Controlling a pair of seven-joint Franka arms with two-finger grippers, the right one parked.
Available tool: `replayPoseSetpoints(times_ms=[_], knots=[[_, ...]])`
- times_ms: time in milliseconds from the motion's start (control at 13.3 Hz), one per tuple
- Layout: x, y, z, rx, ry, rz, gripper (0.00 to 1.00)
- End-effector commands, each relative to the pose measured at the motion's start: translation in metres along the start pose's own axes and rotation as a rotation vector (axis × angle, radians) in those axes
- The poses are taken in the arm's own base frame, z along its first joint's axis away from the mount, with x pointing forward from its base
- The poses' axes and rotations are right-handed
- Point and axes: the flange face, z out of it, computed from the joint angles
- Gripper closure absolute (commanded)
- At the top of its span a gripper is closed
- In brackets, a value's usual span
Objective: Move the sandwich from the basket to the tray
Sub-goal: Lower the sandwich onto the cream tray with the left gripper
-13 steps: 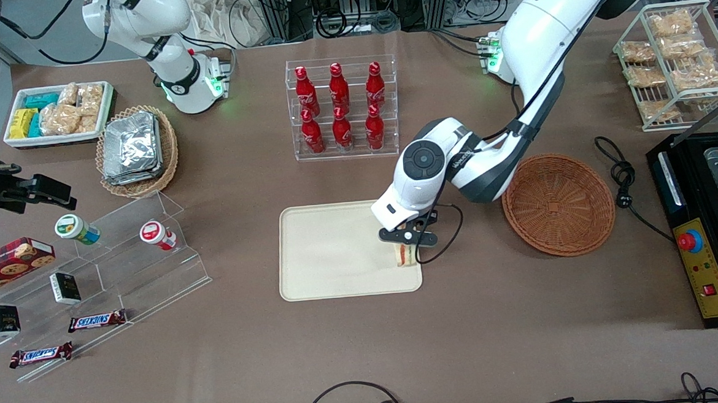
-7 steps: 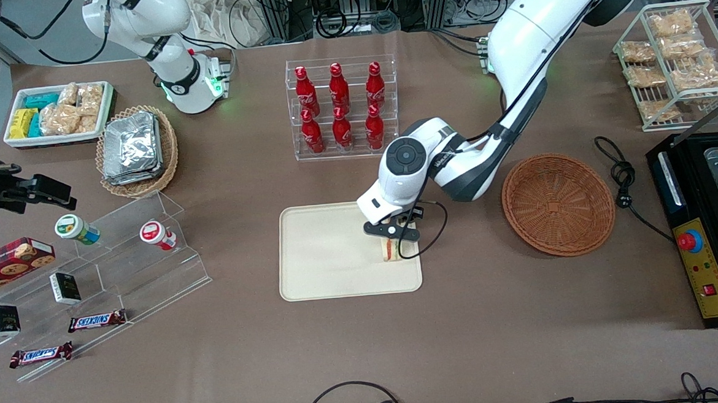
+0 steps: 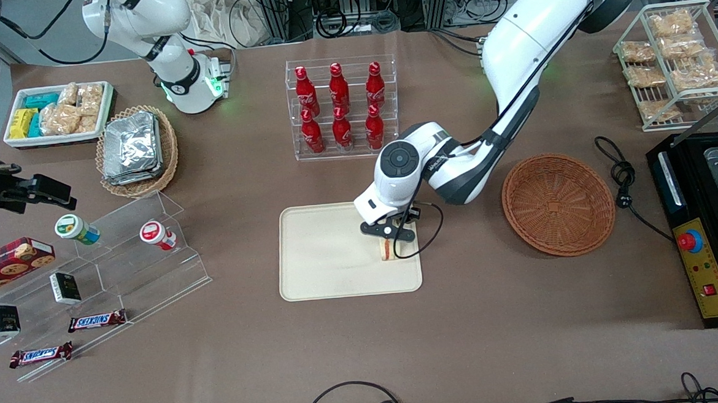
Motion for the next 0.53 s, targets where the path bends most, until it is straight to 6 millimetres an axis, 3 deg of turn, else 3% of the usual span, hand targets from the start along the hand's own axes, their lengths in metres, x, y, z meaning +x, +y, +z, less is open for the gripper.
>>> replayPoseSetpoints(times_ms=[0,452], knots=[[0.0042,0.0066,0.0057,0.006,0.014,-0.009,0.59],[0.0006,0.0111,0.0147,0.007,0.003,-0.007,0.55]])
